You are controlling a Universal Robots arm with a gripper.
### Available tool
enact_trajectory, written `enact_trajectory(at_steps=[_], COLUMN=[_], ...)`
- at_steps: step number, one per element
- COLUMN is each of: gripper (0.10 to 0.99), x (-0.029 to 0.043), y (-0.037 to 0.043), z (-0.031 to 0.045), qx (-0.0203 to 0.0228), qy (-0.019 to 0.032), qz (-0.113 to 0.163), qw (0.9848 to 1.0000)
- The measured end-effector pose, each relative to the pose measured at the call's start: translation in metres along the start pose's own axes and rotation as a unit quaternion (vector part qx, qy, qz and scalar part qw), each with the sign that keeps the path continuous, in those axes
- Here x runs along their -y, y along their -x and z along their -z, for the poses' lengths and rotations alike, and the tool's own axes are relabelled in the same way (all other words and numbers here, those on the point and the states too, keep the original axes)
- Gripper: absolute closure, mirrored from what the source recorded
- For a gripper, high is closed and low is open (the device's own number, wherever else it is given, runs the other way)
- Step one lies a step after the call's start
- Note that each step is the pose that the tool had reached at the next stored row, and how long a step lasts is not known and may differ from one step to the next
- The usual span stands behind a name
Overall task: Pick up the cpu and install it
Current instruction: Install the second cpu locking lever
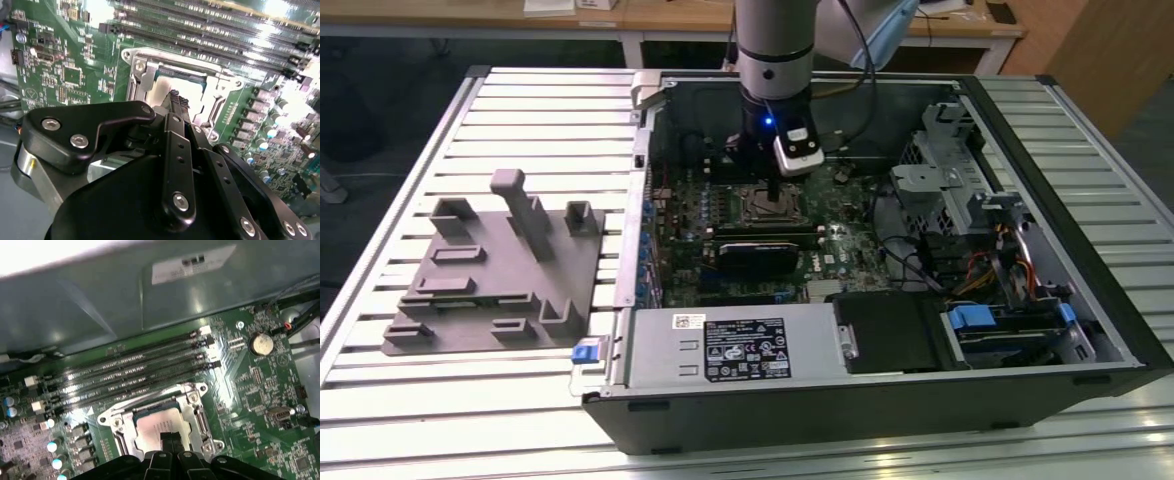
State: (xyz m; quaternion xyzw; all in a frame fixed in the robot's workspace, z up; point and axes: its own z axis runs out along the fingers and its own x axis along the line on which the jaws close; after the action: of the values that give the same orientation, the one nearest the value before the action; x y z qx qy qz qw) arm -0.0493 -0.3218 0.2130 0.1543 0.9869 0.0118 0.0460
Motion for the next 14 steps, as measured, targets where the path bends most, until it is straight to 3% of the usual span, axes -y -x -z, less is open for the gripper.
enact_trajectory(at_steps=[8,11,14], gripper=[0.98,0.98,0.98], x=[0.019,0.0195,0.0193], y=[0.0066,0.0068,0.0074], z=[0.0001,0.0009,0.0064], qx=[-0.0006,-0.0007,-0.0008], qy=[-0.0002,-0.0004,0.0003], qz=[0.0,0.0,0.0], qw=[1.0,1.0,1.0])
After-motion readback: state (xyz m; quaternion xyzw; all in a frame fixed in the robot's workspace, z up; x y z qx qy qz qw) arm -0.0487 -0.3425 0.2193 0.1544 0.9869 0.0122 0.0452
